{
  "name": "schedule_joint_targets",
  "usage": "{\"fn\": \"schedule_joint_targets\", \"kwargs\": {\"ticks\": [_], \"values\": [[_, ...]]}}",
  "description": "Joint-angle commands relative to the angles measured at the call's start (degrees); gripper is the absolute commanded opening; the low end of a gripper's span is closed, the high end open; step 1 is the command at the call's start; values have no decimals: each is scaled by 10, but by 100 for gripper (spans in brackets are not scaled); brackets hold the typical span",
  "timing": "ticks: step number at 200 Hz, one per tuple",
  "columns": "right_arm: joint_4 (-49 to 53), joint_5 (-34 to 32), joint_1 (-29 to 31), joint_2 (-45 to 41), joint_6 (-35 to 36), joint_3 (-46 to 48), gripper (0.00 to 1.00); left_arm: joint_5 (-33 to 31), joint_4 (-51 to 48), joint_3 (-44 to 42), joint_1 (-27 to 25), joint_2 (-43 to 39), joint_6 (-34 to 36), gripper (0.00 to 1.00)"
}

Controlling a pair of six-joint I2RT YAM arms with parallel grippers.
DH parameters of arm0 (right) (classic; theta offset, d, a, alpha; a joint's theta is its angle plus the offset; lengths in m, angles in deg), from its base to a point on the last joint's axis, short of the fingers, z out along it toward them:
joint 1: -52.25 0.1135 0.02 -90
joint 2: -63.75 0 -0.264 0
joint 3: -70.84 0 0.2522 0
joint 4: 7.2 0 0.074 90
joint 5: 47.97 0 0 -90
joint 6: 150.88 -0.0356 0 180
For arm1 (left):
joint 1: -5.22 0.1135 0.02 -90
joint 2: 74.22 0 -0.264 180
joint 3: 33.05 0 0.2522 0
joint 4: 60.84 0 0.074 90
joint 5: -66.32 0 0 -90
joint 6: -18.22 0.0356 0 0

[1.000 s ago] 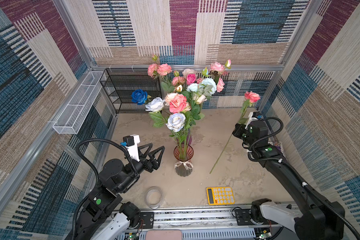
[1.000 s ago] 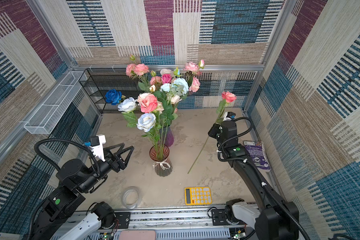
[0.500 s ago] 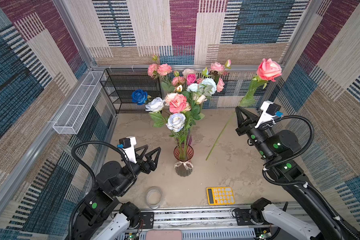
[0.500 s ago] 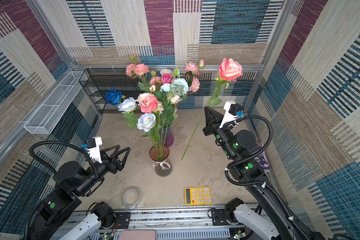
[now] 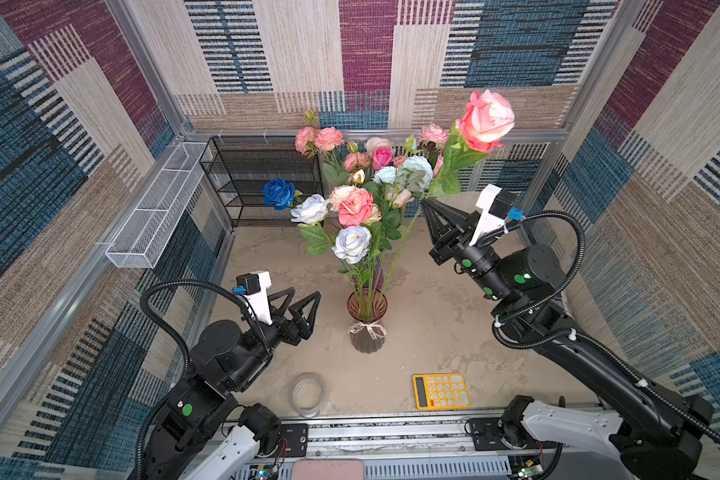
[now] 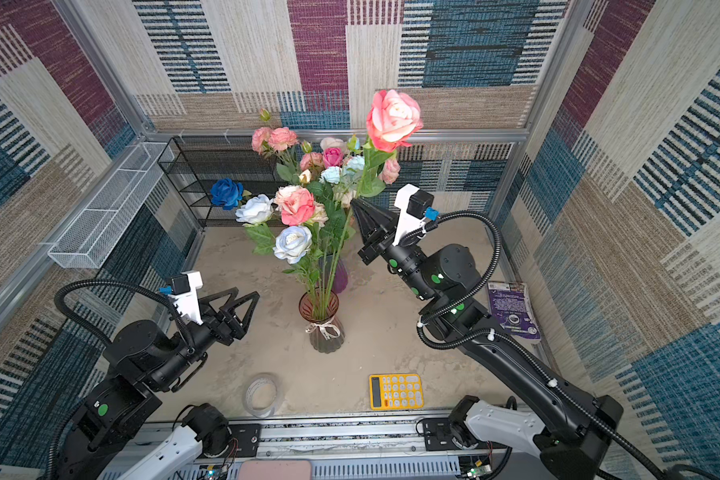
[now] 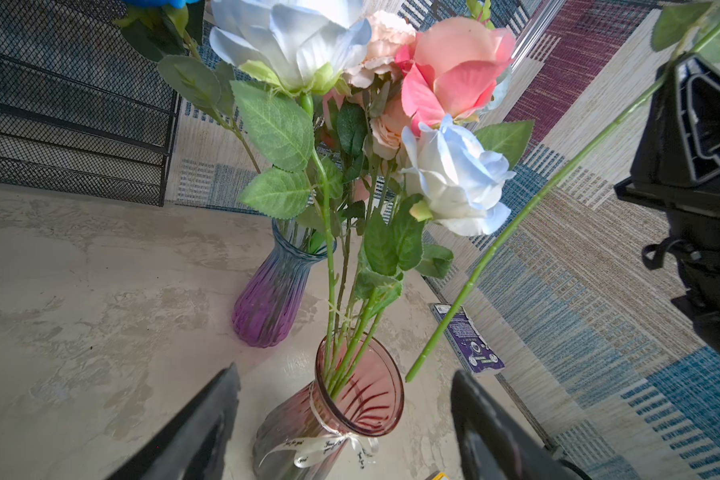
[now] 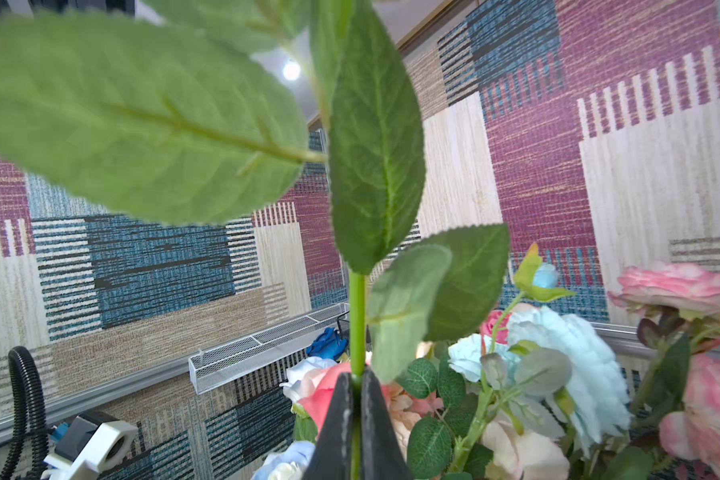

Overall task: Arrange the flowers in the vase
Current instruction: 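Lower the pink rose into the red vase with the right gripper, then open the right gripper and withdraw it from the red vase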

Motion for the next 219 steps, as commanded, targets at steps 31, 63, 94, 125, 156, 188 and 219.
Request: {"fn": "schedule_joint_targets", "kwargs": {"ticks": [31,63,94,125,156,188,219], "values": [[-97,-27,13,12,2,94,0,-3,2,0,0,3,5,81],[-95,-18,17,11,-52,154,0,-1,4,-2,1,9,7,81],[-63,18,20,3,-102,202,3,-2,8,-9,1,8,6,81],[-17,68,26,1,-132,226,5,-3,9,-15,1,8,8,81],[40,102,30,2,-137,228,14,1,14,-22,1,8,3,81],[91,111,30,-20,-137,230,29,-3,9,-26,1,9,0,81],[125,106,30,-66,-140,246,56,-6,1,-25,1,6,-1,81]]}}
